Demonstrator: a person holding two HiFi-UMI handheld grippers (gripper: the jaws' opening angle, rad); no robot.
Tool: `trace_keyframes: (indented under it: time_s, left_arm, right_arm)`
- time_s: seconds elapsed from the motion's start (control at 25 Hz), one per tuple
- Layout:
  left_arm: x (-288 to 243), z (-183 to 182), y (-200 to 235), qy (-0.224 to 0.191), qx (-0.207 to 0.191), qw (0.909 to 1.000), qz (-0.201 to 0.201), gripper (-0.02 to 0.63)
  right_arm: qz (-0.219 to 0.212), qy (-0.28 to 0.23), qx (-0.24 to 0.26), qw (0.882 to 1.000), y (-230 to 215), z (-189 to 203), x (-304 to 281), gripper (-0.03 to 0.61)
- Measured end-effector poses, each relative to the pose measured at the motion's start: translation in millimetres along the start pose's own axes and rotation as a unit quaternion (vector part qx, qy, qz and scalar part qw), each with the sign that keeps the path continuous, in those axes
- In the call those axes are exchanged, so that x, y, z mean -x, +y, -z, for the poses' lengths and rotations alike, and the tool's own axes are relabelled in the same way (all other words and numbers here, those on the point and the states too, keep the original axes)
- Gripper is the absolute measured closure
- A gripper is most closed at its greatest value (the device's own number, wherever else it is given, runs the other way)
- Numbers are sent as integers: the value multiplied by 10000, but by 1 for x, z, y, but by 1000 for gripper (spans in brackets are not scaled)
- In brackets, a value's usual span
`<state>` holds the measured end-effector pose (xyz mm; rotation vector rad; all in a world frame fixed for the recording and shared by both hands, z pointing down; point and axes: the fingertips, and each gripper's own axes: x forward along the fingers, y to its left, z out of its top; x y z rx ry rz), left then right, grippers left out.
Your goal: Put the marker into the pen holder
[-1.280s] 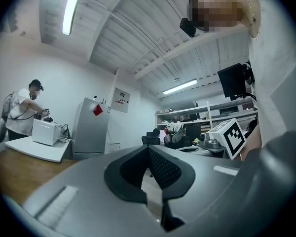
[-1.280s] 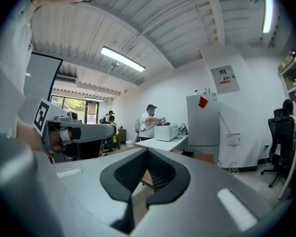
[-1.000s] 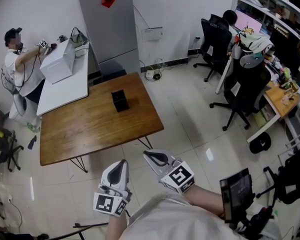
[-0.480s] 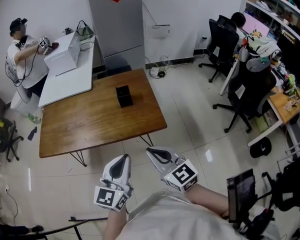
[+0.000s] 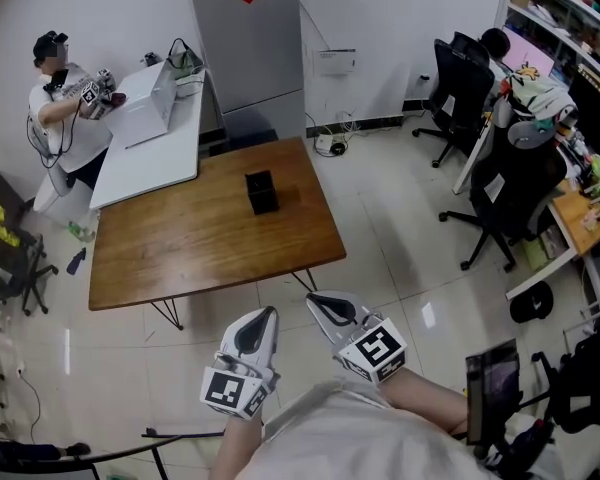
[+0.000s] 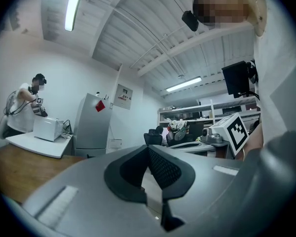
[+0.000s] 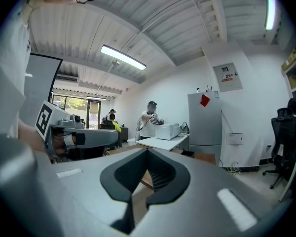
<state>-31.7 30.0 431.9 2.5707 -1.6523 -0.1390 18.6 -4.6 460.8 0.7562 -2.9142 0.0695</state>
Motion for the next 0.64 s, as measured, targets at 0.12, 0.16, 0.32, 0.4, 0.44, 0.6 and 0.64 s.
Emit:
trace_keyframes:
  time_s: [0.12,0.16,0.32,0.4,0.44,0.6,0.64]
  left_arm:
    - [-4,5,-2,142,40,9999,11,598]
    - [-5,5,-2,161,46,9999,5,598]
    - [-7,9,-1,172,47,9998,9,598]
    - [-8,10,-1,225,36,9997,-15,598]
    - [-9,11,0,263,24,9996,-37,598]
    - [-11,20,5,358,-47,9993,-80,598]
    - [-11,22,6,366,-62,9993,-79,598]
  right_arm:
    - [38,16,-108,9999,-4,0,1,577]
    - [41,17,-115,9999,-5,0,2,577]
    - [43,-1,-127,9999,-9,-2,3,577]
    - [38,10,-127,9999,-10,0,2,577]
    - [37,27,-135,9999,-11,1,2,577]
    - [49,65,-212,9997,-14,2,0,577]
    - [54,64,-227,9997,-15,1,0,577]
